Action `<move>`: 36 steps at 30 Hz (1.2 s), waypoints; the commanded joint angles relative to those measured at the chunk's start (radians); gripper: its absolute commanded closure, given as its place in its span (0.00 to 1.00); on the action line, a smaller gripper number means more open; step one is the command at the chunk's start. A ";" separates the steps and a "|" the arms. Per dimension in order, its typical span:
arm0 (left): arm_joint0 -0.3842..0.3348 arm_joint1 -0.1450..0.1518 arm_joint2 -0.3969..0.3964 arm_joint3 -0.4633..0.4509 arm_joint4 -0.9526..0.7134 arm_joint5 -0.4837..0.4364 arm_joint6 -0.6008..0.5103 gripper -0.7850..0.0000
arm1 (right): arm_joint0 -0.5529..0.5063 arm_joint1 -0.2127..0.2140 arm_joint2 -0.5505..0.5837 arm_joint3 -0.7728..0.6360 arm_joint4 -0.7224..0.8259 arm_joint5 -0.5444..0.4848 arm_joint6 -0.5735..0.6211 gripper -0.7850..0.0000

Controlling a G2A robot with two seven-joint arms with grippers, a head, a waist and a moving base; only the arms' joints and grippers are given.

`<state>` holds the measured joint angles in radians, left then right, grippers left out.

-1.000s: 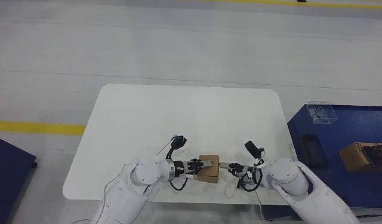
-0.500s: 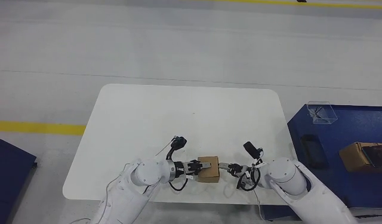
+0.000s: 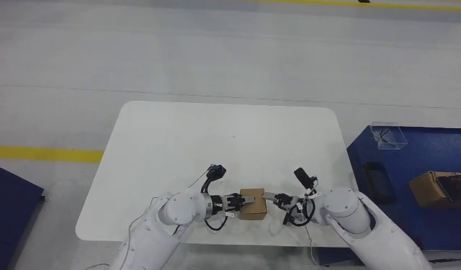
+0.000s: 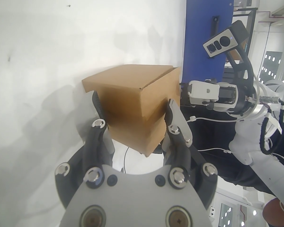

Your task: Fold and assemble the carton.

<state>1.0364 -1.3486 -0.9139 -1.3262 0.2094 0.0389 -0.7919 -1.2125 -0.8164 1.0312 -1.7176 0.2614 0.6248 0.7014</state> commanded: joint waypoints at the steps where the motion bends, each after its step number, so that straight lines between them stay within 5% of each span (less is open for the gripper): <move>1: 0.004 0.001 -0.002 -0.006 0.001 -0.001 0.004 0.38 | -0.003 -0.002 -0.009 -0.001 -0.013 0.002 0.001 0.00; 4: 0.012 0.003 -0.010 -0.023 0.001 -0.012 0.018 0.27 | 0.000 -0.004 -0.025 0.007 -0.040 0.011 0.008 0.00; 6: 0.019 0.006 -0.020 -0.040 0.004 -0.018 0.037 0.00 | 0.004 -0.005 -0.033 0.012 -0.055 0.018 0.014 0.00; 13: 0.058 0.022 -0.046 -0.147 0.114 -0.187 0.133 0.00 | 0.008 -0.003 -0.018 0.006 -0.071 0.031 0.034 0.00; 20: 0.108 0.048 -0.053 -0.231 0.474 -0.541 0.343 0.00 | -0.007 -0.006 0.057 -0.007 0.067 0.055 0.034 0.00; 24: 0.107 0.049 -0.048 -0.235 0.488 -0.551 0.334 0.00 | -0.007 -0.006 0.057 -0.007 0.067 0.055 0.034 0.00; 28: 0.120 0.061 -0.015 -0.264 0.792 -0.579 0.361 0.00 | -0.010 -0.013 0.112 0.033 0.180 0.047 -0.026 0.00; 36: 0.101 0.062 0.065 -0.245 1.148 -0.559 0.437 0.00 | -0.036 -0.012 0.199 0.045 0.267 0.053 -0.071 0.00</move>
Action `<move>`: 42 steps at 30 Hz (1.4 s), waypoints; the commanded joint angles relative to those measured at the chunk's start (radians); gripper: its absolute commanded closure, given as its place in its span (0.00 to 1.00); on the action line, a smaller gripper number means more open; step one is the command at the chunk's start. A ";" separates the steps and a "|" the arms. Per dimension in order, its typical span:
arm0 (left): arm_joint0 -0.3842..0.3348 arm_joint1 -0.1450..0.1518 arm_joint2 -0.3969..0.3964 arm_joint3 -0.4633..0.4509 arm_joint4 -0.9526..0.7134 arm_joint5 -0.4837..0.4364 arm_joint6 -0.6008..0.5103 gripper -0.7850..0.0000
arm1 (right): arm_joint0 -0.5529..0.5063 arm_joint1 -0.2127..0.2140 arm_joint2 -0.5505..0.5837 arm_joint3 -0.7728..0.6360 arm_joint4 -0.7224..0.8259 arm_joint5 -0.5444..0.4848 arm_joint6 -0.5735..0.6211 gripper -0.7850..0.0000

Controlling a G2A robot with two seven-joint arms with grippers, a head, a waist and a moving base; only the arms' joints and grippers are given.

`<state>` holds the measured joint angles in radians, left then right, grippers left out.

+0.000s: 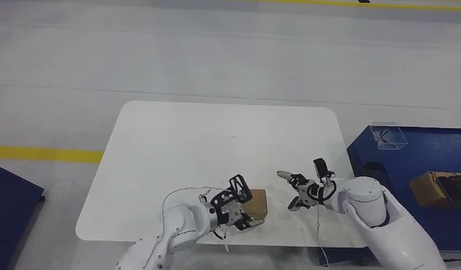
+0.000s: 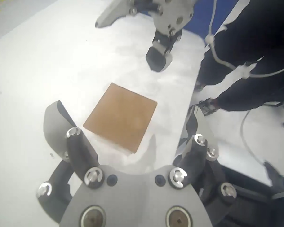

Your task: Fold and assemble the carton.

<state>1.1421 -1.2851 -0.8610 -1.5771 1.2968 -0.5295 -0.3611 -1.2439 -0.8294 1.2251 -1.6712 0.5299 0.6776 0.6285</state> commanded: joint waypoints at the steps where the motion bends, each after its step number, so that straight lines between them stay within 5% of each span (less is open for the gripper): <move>1: -0.008 -0.003 0.024 0.011 0.074 0.002 0.019 0.00 | -0.010 0.002 0.011 -0.002 -0.002 0.000 0.003 0.00; 25: -0.109 -0.040 0.087 0.155 0.036 0.023 -0.035 0.00 | -0.069 0.009 0.092 0.016 0.012 -0.008 0.022 0.00; 33: -0.116 -0.049 0.104 0.172 0.042 0.040 -0.046 0.20 | -0.087 0.014 0.132 0.021 0.022 -0.010 0.034 0.00; 42: -0.110 -0.054 0.099 0.164 0.028 0.066 -0.060 0.65 | -0.099 0.015 0.150 0.021 0.029 -0.011 0.050 0.00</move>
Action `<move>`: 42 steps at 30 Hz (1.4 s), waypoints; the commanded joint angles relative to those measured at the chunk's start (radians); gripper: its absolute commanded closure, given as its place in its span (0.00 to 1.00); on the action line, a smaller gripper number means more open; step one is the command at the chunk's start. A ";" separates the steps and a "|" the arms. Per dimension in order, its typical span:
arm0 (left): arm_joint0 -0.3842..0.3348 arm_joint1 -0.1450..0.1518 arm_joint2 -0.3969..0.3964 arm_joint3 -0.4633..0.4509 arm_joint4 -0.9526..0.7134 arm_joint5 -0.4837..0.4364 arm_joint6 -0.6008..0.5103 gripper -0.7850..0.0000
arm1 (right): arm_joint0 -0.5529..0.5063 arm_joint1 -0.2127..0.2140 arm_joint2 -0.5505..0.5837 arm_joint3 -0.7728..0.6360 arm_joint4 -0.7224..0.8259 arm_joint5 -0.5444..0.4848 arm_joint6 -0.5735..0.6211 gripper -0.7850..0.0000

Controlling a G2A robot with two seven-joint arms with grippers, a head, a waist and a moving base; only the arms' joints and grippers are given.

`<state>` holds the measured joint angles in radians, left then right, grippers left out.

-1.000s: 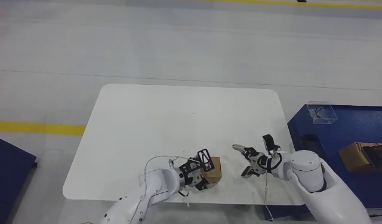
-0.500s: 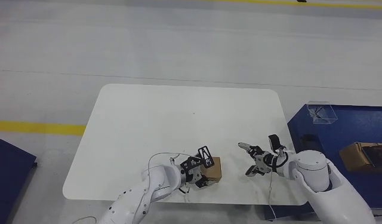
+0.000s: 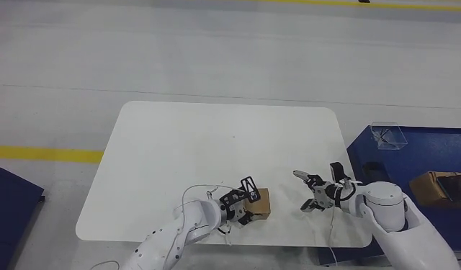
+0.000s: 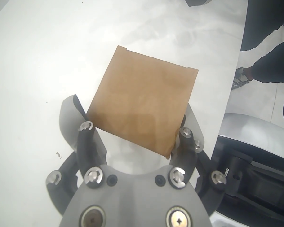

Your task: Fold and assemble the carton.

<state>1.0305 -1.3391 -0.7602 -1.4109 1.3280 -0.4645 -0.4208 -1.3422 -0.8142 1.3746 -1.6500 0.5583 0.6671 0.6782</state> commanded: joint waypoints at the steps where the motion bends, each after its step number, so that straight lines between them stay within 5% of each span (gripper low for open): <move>1: 0.002 0.000 -0.005 -0.007 -0.004 0.002 0.000 0.74 | 0.000 0.000 0.002 0.000 0.003 -0.001 0.003 0.00; 4: 0.009 0.002 -0.014 -0.021 -0.009 0.005 -0.003 0.80 | 0.000 0.000 0.007 0.001 0.007 -0.003 0.010 0.00; 5: 0.012 0.003 -0.019 -0.028 -0.012 0.008 -0.002 0.95 | -0.001 0.000 0.008 0.002 0.009 -0.005 0.012 0.00; 6: 0.016 0.003 -0.025 -0.038 -0.017 0.011 0.003 1.00 | -0.001 0.000 0.011 0.002 0.012 -0.006 0.013 0.00; 24: 0.059 0.014 -0.084 -0.119 -0.016 0.076 0.035 1.00 | -0.018 -0.003 0.032 -0.012 0.041 -0.058 -0.001 0.00; 29: 0.058 0.020 0.005 -0.277 0.371 0.136 -0.122 1.00 | -0.090 -0.005 0.079 -0.087 0.003 -0.120 -0.150 0.00; 33: 0.053 0.016 0.098 -0.380 0.594 0.073 -0.311 1.00 | -0.146 -0.006 0.105 -0.151 -0.019 -0.126 -0.220 0.00; 42: 0.028 -0.042 0.247 -0.409 0.671 -0.070 -0.667 1.00 | -0.189 -0.009 0.109 -0.202 -0.061 -0.110 -0.244 0.00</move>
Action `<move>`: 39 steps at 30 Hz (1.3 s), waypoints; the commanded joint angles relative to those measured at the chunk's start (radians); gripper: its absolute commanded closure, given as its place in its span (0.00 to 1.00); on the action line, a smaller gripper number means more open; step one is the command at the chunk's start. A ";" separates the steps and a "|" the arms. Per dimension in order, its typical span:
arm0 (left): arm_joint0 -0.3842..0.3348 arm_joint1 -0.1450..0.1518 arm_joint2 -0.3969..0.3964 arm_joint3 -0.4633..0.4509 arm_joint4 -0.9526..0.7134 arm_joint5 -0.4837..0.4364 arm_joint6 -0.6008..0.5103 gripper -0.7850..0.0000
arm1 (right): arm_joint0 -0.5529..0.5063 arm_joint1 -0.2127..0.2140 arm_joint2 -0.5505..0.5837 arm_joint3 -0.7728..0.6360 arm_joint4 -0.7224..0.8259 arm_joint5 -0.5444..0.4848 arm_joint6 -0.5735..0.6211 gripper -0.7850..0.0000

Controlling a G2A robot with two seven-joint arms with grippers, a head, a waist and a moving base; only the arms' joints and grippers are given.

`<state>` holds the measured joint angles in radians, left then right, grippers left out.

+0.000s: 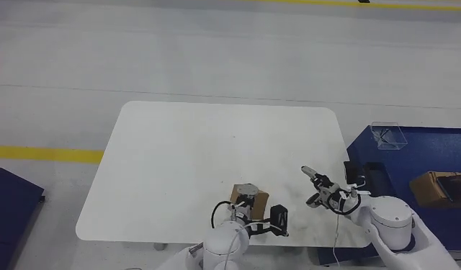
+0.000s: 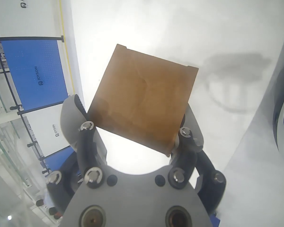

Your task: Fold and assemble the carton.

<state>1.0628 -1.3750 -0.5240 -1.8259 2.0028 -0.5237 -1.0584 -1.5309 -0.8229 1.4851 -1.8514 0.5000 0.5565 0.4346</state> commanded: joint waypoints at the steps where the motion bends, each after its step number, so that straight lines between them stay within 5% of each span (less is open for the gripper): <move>1: -0.010 -0.015 0.021 0.022 -0.013 -0.022 -0.060 1.00 | -0.001 -0.001 -0.004 -0.003 -0.006 0.003 -0.002 0.00; 7: -0.069 -0.074 0.078 0.103 -0.078 -0.061 -0.114 1.00 | -0.010 -0.006 -0.006 -0.004 -0.013 -0.001 -0.007 0.00; 8: -0.079 -0.083 0.082 0.123 -0.086 -0.058 -0.120 0.76 | -0.013 -0.006 -0.004 -0.002 -0.014 -0.004 -0.006 0.00; 9: -0.088 -0.092 0.086 0.144 -0.094 -0.057 -0.123 0.22 | -0.016 -0.006 -0.002 0.001 -0.016 -0.007 -0.004 0.00; 10: -0.098 -0.101 0.090 0.165 -0.095 -0.052 -0.129 0.00 | -0.017 -0.007 0.000 0.006 -0.018 -0.008 -0.004 0.00; 17: -0.115 -0.138 0.086 0.187 -0.119 -0.011 -0.098 0.00 | -0.012 -0.013 -0.009 0.026 -0.020 0.001 -0.003 0.00; 24: -0.043 -0.116 0.001 0.085 -0.074 0.066 -0.035 0.00 | 0.014 -0.020 -0.039 0.028 -0.032 0.028 0.000 0.00; 25: -0.024 -0.110 -0.020 0.063 -0.078 0.079 0.000 0.11 | 0.017 -0.020 -0.042 0.028 -0.027 0.038 0.011 0.00; 27: 0.025 -0.096 -0.087 0.016 -0.124 0.127 0.108 1.00 | 0.025 -0.019 -0.047 0.031 -0.029 0.066 0.053 0.00; 30: 0.109 -0.068 -0.211 -0.041 -0.231 0.150 0.321 1.00 | 0.025 -0.019 -0.047 0.031 -0.029 0.066 0.053 0.00; 38: 0.109 -0.068 -0.211 -0.041 -0.231 0.150 0.321 1.00 | 0.021 -0.022 -0.037 0.039 -0.012 0.040 0.020 0.00; 39: 0.128 -0.071 -0.217 -0.054 -0.306 0.164 0.391 1.00 | 0.019 -0.025 -0.025 0.039 0.017 0.025 0.004 0.00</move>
<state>1.1763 -1.4444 -0.7374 -1.8703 1.7678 -0.3705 -0.7335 -1.5100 -0.8460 1.4508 -1.8134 0.4934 0.5954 0.4558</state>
